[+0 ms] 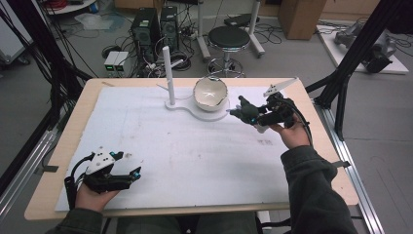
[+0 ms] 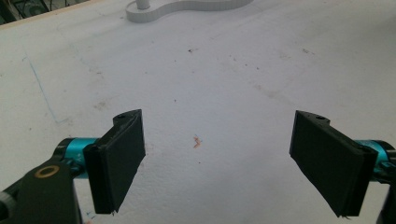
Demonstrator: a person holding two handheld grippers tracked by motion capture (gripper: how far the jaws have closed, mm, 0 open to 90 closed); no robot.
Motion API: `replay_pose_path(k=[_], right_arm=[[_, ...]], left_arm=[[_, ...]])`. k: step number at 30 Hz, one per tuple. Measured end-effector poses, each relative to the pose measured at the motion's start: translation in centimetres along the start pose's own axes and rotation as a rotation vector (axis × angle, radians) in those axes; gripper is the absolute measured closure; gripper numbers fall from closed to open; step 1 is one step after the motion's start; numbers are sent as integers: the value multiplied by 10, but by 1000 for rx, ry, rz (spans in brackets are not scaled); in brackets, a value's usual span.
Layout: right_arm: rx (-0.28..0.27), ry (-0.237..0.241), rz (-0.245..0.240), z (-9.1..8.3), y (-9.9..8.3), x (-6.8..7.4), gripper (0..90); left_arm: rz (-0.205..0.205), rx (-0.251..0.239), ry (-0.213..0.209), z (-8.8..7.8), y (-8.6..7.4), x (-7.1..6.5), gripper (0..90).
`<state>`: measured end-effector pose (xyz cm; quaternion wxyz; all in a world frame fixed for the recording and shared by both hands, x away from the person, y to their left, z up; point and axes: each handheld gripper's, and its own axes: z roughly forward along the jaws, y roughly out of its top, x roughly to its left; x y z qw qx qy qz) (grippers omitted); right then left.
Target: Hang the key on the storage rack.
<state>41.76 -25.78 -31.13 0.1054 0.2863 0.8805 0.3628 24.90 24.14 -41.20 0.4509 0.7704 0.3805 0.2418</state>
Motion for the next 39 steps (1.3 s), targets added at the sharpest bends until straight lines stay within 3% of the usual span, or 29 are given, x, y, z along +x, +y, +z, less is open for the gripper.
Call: replay_pose_path(k=[39], right_arm=[[-30, 105, -55, 19, 75, 34, 488]], left_arm=[[-4, -3, 1, -1, 0, 1, 185]])
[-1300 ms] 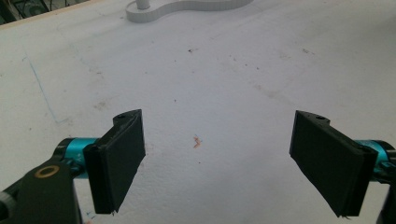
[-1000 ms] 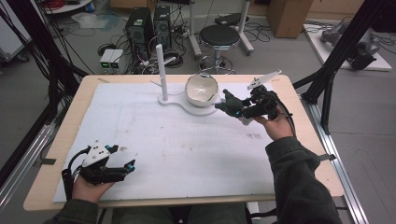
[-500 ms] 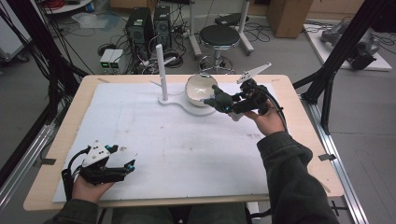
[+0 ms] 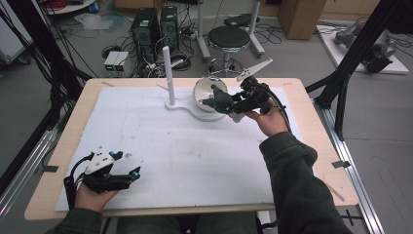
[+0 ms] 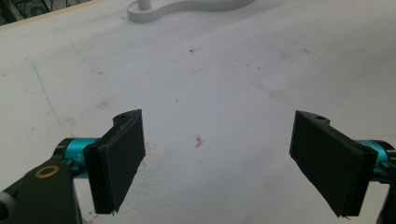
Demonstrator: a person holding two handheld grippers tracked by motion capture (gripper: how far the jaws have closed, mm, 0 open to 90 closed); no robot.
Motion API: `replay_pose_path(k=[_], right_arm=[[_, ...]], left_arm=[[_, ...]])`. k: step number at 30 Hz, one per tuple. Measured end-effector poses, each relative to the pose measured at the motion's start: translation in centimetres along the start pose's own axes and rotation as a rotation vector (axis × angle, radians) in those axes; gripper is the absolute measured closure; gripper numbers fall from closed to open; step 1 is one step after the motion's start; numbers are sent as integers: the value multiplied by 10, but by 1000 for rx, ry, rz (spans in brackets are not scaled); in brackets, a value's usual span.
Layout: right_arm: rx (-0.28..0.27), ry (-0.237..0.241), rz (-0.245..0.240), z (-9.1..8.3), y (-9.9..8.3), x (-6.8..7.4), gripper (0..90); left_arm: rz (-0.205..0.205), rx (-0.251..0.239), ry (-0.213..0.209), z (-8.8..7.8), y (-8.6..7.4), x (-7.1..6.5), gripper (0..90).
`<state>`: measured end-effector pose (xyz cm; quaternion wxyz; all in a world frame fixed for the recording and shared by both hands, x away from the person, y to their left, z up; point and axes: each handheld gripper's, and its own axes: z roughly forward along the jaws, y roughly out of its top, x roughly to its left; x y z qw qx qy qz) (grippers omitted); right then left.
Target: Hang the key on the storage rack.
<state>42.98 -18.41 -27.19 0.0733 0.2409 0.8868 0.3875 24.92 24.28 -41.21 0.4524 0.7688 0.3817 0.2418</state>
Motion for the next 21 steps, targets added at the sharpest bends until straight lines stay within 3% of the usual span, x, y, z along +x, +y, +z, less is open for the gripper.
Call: replay_pose_path(k=[21], right_arm=[[-19, 43, -10, 22, 35, 8, 488]], left_arm=[[5, 0, -3, 0, 0, 0, 185]])
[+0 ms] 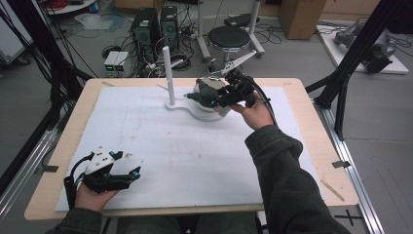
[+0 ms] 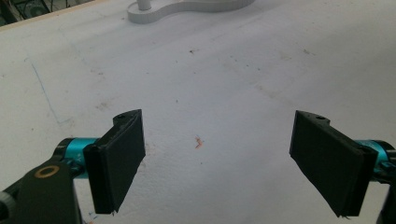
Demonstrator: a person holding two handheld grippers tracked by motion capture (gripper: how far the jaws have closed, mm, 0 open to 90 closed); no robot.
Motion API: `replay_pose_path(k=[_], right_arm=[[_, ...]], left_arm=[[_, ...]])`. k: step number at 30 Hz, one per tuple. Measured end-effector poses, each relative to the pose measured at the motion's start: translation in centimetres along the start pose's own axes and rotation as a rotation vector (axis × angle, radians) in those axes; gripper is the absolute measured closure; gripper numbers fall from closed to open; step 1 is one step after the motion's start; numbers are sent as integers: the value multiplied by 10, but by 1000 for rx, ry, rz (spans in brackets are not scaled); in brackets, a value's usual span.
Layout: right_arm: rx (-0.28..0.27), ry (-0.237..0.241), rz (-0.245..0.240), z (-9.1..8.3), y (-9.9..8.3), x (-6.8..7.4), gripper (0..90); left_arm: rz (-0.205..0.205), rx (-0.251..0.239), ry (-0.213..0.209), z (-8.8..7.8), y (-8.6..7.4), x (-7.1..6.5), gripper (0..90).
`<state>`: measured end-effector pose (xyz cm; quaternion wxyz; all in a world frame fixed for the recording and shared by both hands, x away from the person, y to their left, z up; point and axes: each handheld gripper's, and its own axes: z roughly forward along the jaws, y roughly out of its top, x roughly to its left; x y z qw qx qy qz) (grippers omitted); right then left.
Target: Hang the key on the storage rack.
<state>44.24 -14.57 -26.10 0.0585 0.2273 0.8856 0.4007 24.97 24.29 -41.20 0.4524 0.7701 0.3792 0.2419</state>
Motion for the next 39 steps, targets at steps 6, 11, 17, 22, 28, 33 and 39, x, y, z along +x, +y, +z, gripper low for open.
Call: replay_pose_path(k=[6, 11, 17, 22, 28, 33, 39], right_arm=[[-6, 10, 5, 6, 8, 0, 488], [-14, 12, 10, 10, 15, 0, 488], [-12, 11, 8, 16, 27, 0, 488], [-14, 10, 16, 24, 34, -2, 488], [2, 2, 12, 34, 44, -1, 488], [4, 5, 18, 42, 51, -1, 488], [10, -7, 29, 50, 55, -2, 488]], left_arm=[[-5, -6, 7, 1, 0, -1, 185], [-1, -5, 4, 1, 0, -1, 185], [-2, -5, 6, 1, 0, -1, 185], [-4, -8, 6, 1, 0, 0, 185], [-2, -7, 4, 1, 0, 0, 185], [-1, -6, 4, 1, 0, 0, 185], [-3, -5, 4, 1, 0, 1, 185]])
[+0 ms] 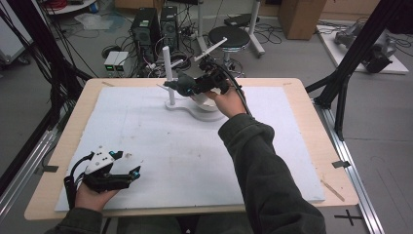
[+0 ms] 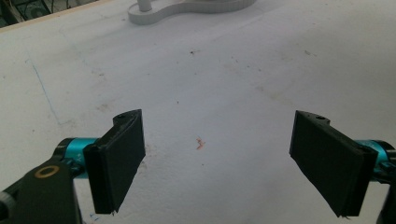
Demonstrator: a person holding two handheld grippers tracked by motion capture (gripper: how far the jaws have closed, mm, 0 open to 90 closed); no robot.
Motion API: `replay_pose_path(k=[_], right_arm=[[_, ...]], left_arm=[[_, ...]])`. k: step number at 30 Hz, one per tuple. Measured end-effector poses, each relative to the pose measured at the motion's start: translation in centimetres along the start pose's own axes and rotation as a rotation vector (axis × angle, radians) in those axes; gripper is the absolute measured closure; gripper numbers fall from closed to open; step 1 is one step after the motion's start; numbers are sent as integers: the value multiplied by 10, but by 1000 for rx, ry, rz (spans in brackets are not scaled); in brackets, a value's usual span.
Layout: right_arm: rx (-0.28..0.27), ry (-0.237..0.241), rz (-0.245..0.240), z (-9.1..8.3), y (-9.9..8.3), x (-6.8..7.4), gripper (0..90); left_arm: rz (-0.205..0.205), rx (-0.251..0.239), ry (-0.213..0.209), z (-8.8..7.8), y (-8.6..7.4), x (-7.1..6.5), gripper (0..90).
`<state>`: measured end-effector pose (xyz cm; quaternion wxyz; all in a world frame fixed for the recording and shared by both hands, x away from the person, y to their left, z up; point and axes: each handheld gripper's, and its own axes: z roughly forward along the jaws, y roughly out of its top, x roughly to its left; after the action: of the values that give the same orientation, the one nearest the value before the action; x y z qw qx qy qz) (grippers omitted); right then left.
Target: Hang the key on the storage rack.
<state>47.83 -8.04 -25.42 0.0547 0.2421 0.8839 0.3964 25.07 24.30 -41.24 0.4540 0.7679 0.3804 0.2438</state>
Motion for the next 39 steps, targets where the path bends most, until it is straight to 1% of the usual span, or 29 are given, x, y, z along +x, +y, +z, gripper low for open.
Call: replay_pose_path(k=[10, 18, 19, 20, 22, 24, 32, 34, 36, 37, 38, 39], right_arm=[[8, -24, 18, 13, 6, -3, 488], [21, -41, 39, 23, 7, -8, 488], [25, -42, 53, 24, 6, -8, 488], [21, -47, 50, 25, 6, -9, 488], [20, -47, 65, 26, 6, -11, 488], [17, -52, 65, 28, 6, -12, 488], [15, -64, 105, 33, 5, -17, 487], [17, -76, 103, 35, 4, -18, 487], [13, -73, 111, 36, 4, -19, 487], [22, -78, 117, 36, 4, -19, 487], [22, -81, 110, 36, 4, -20, 487], [22, -81, 117, 36, 3, -20, 487]], left_arm=[[7, 2, 3, -1, 0, 0, 185], [11, 2, 3, 0, 0, -1, 185], [13, 2, 3, 0, 0, -1, 185], [15, 1, 4, 0, 0, -1, 185], [12, 1, 4, 0, 0, -1, 185], [11, 1, 4, 0, 0, -1, 185], [13, 0, 5, 0, 0, -1, 185], [13, 0, 5, 0, 0, -1, 185], [13, -1, 5, 0, 0, 0, 185], [12, 0, 4, 0, 0, 0, 185], [13, 0, 4, 0, 0, 0, 185], [13, 0, 4, 0, 0, 0, 185]])
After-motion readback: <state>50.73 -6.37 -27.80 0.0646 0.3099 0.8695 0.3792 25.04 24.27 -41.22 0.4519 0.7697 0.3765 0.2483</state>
